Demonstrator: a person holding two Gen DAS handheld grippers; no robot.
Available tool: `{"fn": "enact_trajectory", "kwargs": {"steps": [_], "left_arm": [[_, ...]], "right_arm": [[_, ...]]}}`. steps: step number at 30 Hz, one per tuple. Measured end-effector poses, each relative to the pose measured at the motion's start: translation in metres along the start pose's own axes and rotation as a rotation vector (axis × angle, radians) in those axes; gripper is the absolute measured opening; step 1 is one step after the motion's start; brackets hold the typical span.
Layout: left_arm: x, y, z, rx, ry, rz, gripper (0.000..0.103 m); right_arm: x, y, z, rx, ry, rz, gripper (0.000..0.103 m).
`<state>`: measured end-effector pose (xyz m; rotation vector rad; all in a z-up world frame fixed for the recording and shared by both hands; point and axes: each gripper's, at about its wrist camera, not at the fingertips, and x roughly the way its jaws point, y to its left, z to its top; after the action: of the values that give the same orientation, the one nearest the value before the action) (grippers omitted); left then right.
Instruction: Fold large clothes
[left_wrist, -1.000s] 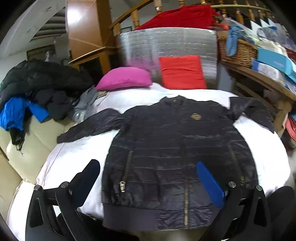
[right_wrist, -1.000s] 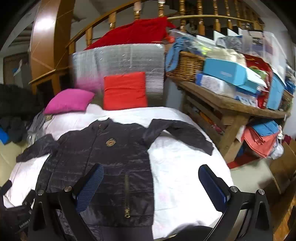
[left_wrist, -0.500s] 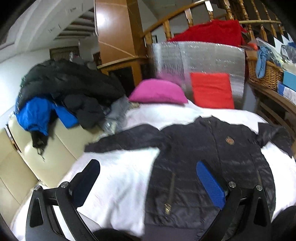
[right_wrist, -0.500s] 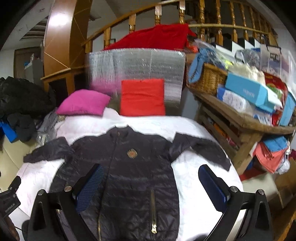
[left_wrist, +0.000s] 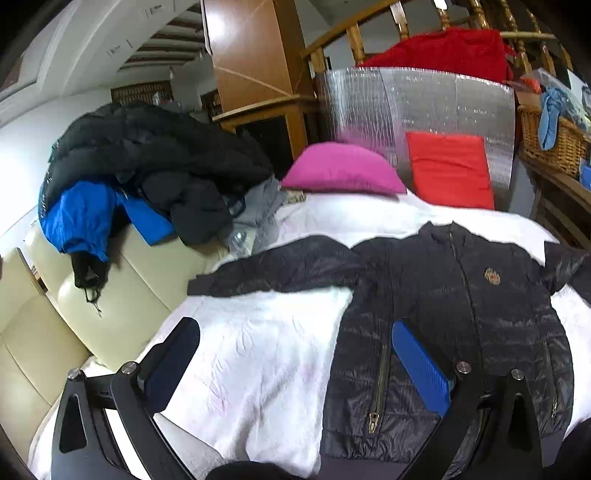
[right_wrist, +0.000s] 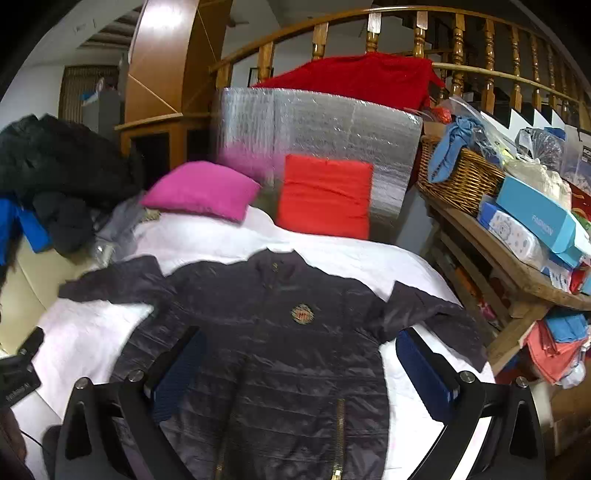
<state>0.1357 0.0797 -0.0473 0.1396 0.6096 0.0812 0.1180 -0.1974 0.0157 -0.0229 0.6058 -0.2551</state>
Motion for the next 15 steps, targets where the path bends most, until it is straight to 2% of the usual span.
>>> {"fn": "enact_trajectory", "kwargs": {"steps": [4,9,15], "left_arm": [[0.021,0.001,-0.012,-0.004,0.058,0.014,0.103],[0.059,0.01,-0.02,-0.036,0.142,0.049,0.103],[0.084,-0.006,-0.023,-0.042,0.183,0.059,0.103]], "right_arm": [[0.013,-0.042,-0.018,0.065,0.031,-0.029,0.103],[0.036,-0.116,-0.044,0.172,0.094,-0.129,0.103],[0.059,-0.194,-0.069,0.317,0.152,-0.18,0.103]]}}
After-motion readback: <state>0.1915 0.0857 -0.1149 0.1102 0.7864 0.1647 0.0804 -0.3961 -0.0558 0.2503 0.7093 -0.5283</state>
